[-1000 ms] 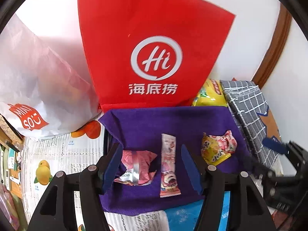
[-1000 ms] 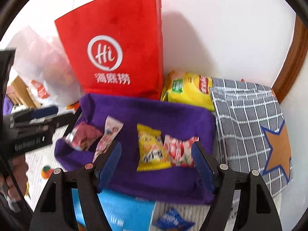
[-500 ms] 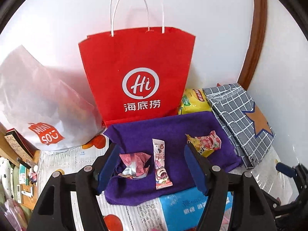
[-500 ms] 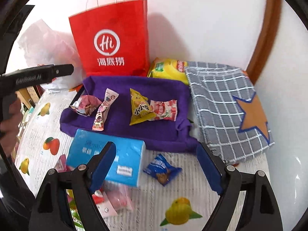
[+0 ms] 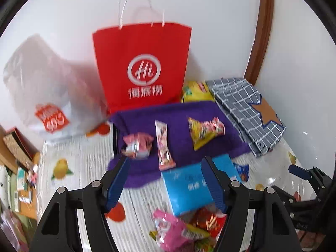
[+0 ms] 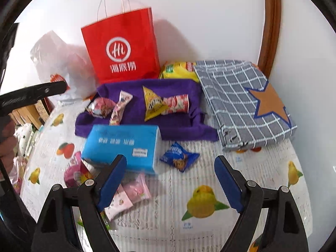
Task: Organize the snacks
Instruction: 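Move both tools back toward the remaining snacks on the sheet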
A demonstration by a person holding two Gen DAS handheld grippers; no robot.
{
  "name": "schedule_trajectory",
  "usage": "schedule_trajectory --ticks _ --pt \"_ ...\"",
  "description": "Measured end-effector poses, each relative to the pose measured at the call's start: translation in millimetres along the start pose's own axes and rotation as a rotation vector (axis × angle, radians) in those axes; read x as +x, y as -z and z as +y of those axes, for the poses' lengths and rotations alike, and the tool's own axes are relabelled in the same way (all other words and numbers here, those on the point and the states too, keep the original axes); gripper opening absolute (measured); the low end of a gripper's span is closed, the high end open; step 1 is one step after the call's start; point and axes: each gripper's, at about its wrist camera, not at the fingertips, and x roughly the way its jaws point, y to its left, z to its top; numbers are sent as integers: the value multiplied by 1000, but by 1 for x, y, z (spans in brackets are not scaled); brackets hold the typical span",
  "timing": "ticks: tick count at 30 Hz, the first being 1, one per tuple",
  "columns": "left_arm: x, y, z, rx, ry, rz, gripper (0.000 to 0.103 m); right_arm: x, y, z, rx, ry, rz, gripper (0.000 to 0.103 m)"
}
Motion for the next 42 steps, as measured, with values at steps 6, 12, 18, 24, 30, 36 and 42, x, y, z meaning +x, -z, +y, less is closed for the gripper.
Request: schedule_trajectory --ticks 6,12,18,24,30,36,42 --pt "6 34 18 -42 6 45 68 16 15 6 -21 -9 48 83" --pt "18 58 35 -89 19 84 68 26 24 10 -40 23 31 83" --pt "35 75 45 -83 24 126 68 51 21 -5 33 50 33 81" --pt "51 82 45 -70 76 157 68 81 18 -17 83 121 41 81" --pt "59 82 40 -52 105 158 68 109 17 -22 126 106 85 81" --pt "68 85 45 -62 122 169 68 121 16 -24 115 104 87 80" --pt "72 87 51 -76 125 185 68 126 15 -26 100 90 91 76"
